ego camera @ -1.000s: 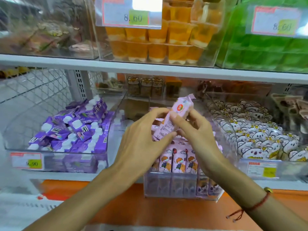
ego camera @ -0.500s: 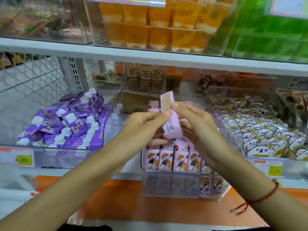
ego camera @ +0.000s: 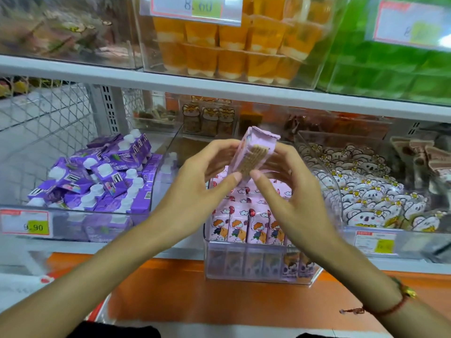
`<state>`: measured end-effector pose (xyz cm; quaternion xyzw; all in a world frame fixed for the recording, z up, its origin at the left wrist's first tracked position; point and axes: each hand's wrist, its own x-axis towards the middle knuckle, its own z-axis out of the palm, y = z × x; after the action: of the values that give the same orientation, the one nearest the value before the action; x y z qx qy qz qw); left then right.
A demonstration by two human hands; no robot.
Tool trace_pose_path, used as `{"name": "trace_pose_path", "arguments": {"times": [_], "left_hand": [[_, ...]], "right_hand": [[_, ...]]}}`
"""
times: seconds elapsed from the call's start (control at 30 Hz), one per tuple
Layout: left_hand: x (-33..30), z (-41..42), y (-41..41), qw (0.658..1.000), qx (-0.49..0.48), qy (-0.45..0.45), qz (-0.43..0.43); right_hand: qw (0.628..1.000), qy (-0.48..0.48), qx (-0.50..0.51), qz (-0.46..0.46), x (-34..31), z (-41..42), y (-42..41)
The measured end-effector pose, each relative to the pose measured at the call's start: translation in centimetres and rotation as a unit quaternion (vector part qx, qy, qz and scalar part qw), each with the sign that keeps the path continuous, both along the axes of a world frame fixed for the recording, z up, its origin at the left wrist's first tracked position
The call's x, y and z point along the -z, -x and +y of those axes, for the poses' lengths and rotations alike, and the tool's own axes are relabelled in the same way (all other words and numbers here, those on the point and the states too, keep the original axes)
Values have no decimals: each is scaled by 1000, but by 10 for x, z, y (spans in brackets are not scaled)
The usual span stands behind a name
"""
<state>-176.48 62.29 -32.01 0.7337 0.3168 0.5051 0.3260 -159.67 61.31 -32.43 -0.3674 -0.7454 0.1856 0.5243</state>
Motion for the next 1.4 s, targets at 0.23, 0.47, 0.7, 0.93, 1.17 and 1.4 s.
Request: {"name": "trace_pose_path", "arguments": {"times": [0.23, 0.47, 0.7, 0.93, 1.17, 1.4], "left_hand": [[3, -1, -5, 985, -108, -106, 78], [5, 1, -3, 967, -138, -89, 193], [11, 10, 5, 991, -107, -23, 79], [27, 12, 6, 985, -149, -49, 70], [36, 18, 11, 977, -196, 69, 40], [41, 21, 16, 977, -144, 159, 4]], "right_hand": [[994, 82, 52, 49, -3, -1, 6], [953, 186, -5, 240, -10, 7, 12], [933, 239, -37, 266, -8, 17, 6], [972, 157, -3, 174, -10, 12, -3], [969, 156, 160, 107, -18, 83, 3], [952, 149, 168, -208, -15, 143, 5]]}}
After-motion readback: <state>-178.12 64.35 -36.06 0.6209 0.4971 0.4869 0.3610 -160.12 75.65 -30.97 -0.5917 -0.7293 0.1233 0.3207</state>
